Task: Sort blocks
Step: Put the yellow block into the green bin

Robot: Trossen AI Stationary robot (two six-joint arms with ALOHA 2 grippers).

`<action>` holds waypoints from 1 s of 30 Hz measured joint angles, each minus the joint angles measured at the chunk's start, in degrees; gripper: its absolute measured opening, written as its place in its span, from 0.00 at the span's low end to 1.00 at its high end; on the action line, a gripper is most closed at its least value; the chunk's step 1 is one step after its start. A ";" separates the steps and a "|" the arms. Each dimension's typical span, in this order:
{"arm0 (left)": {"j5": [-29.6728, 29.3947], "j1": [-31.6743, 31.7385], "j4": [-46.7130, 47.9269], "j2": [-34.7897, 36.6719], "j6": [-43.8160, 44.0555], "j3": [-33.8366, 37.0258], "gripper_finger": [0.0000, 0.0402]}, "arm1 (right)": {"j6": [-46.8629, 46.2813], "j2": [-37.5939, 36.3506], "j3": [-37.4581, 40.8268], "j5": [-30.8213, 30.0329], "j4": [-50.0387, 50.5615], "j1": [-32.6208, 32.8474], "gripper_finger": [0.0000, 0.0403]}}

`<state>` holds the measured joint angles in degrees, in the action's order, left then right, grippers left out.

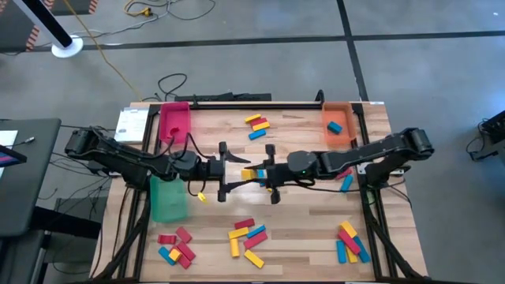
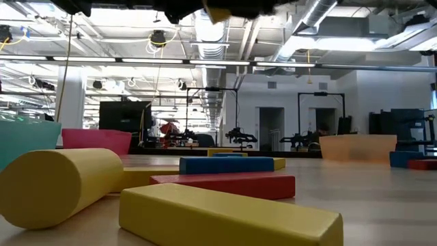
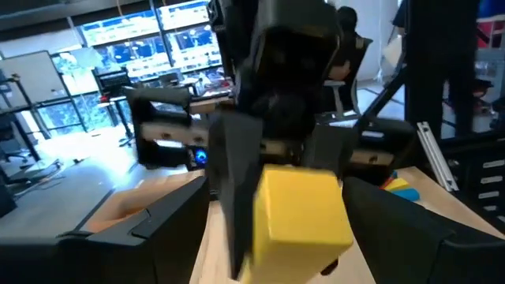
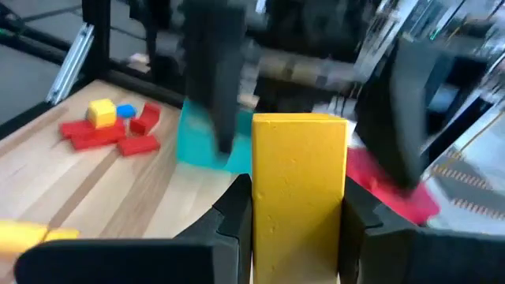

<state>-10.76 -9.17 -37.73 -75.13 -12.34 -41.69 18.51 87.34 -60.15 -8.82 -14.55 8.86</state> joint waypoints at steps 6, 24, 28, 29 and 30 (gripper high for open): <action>-0.39 -0.02 2.92 0.00 0.23 -0.02 0.69 | 2.42 1.03 -3.12 -0.28 1.02 0.73 0.28; -0.74 -0.39 0.85 0.09 -0.94 -0.01 0.64 | 0.39 0.30 -3.27 -3.13 7.40 -0.04 0.28; -1.60 -0.42 0.92 0.09 -1.08 -0.02 0.64 | 0.34 0.30 -3.27 -3.10 7.40 0.12 0.28; -2.51 -0.42 1.10 0.09 -1.09 -0.01 0.64 | 0.33 0.30 -3.27 -3.10 7.31 0.13 0.28; -3.12 -0.42 1.30 0.09 -1.09 -0.02 0.63 | 0.32 0.30 -3.27 -3.10 7.23 0.13 0.28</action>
<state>-13.88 -9.58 -36.43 -75.05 -13.43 -41.71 18.83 87.64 -63.42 -11.92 -7.32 8.99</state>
